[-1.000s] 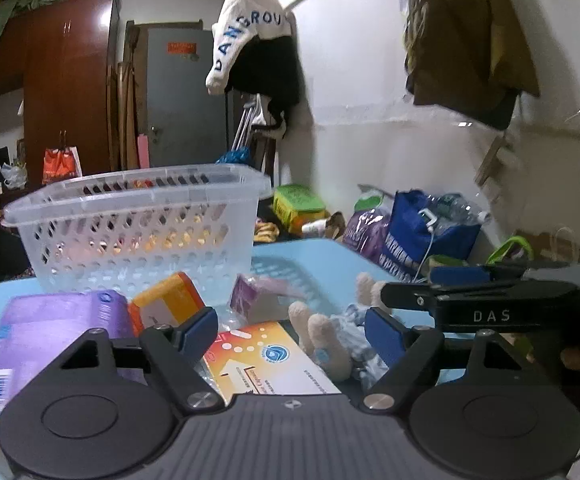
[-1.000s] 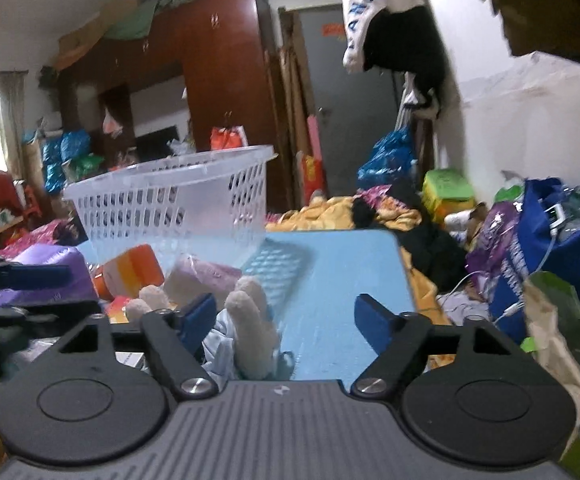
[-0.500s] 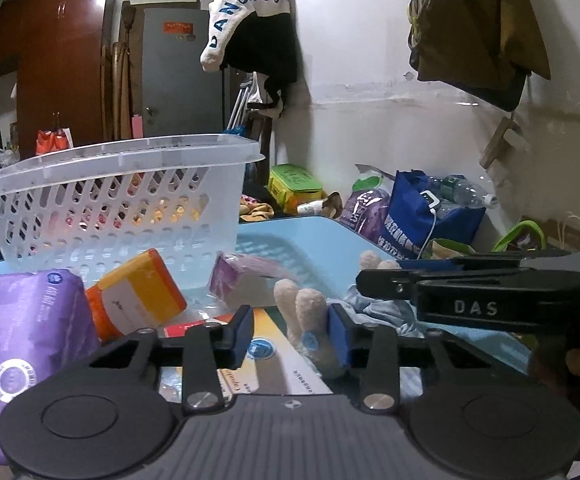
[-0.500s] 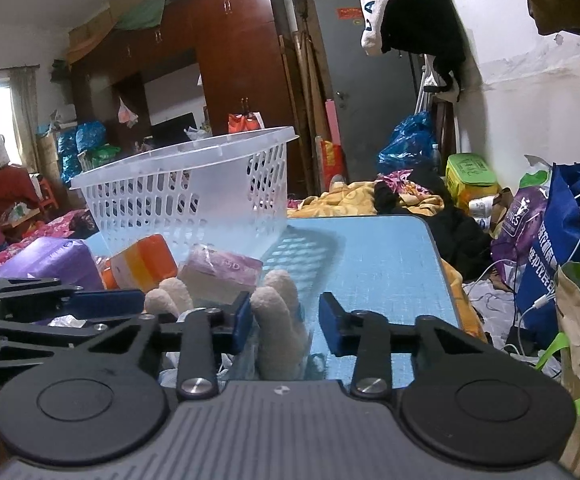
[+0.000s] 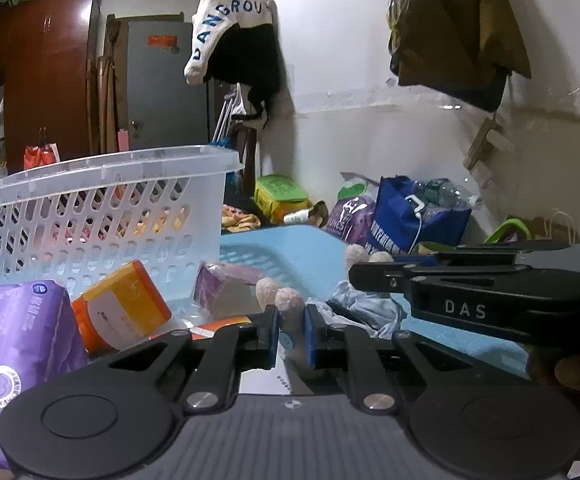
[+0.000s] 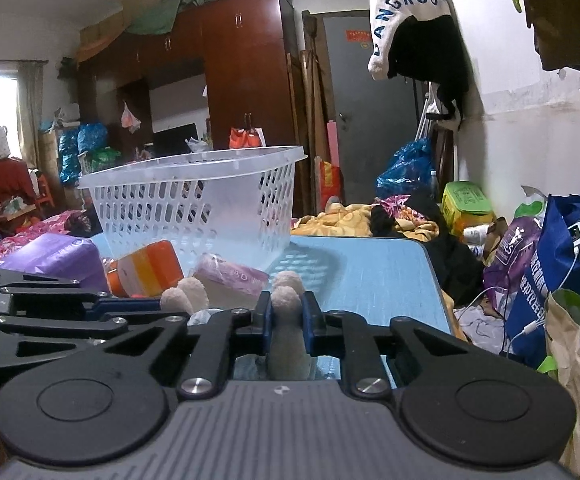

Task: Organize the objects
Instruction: 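Reach the right gripper down and grasp the white cotton gloves, then carry the gloves with the right gripper into the basket and open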

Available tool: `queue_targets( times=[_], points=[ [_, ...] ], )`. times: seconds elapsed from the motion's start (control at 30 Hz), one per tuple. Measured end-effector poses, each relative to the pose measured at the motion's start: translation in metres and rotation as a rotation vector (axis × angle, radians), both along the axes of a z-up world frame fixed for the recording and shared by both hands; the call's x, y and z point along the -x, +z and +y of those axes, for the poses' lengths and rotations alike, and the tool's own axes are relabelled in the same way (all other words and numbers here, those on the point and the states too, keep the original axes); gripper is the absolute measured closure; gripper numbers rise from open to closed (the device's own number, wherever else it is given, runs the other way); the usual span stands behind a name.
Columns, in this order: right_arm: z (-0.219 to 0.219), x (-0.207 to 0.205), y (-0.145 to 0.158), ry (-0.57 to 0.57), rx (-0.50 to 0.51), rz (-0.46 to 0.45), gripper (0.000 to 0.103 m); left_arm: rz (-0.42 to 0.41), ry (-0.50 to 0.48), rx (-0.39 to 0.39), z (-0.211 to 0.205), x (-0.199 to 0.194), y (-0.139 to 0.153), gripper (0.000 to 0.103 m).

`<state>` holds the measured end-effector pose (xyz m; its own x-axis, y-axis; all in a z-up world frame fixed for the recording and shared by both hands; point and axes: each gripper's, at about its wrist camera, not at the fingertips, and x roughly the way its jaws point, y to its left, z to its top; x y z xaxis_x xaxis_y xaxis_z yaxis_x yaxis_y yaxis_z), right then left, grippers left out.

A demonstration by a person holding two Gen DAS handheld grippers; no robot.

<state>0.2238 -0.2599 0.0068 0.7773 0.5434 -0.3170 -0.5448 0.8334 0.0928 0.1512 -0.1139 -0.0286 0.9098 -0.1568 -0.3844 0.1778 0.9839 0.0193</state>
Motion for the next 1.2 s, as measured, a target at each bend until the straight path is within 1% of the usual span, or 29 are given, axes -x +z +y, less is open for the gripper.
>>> queue_targets(
  times=[0.1, 0.23, 0.37, 0.47, 0.57, 0.67, 0.77, 0.83, 0.97, 1.1, 1.2],
  points=[
    [-0.002, 0.0, 0.001, 0.001, -0.013, 0.0, 0.086, -0.022, -0.008, -0.002, -0.001, 0.004, 0.002, 0.087],
    [-0.005, 0.006, 0.005, 0.005, -0.028, -0.025, 0.087, -0.058, -0.013, 0.006, 0.001, 0.01, 0.004, 0.088],
    [-0.003, 0.015, 0.019, 0.019, -0.041, -0.056, 0.087, -0.093, -0.015, 0.03, 0.006, 0.017, 0.019, 0.088],
    [0.005, 0.019, 0.039, 0.035, -0.039, -0.096, 0.087, -0.129, -0.015, 0.036, 0.012, 0.024, 0.038, 0.088],
    [0.018, 0.02, 0.065, 0.052, -0.034, -0.145, 0.087, -0.164, -0.009, 0.046, 0.022, 0.028, 0.064, 0.088],
    [0.037, 0.012, 0.09, 0.08, -0.025, -0.164, 0.087, -0.197, 0.014, 0.025, 0.032, 0.024, 0.091, 0.088],
    [0.062, -0.009, 0.115, 0.087, -0.012, -0.168, 0.087, -0.212, 0.039, 0.001, 0.044, 0.01, 0.118, 0.088],
    [0.077, -0.025, 0.128, 0.098, -0.013, -0.154, 0.087, -0.209, 0.061, -0.014, 0.053, -0.004, 0.134, 0.088],
    [0.107, -0.062, 0.146, 0.095, 0.01, -0.133, 0.087, -0.184, 0.111, -0.023, 0.075, -0.044, 0.157, 0.088],
    [0.125, -0.099, 0.15, 0.085, 0.017, -0.094, 0.087, -0.162, 0.146, -0.032, 0.094, -0.088, 0.174, 0.088],
    [0.139, -0.121, 0.142, 0.074, 0.043, -0.063, 0.087, -0.124, 0.169, -0.055, 0.103, -0.12, 0.175, 0.088]
  ],
)
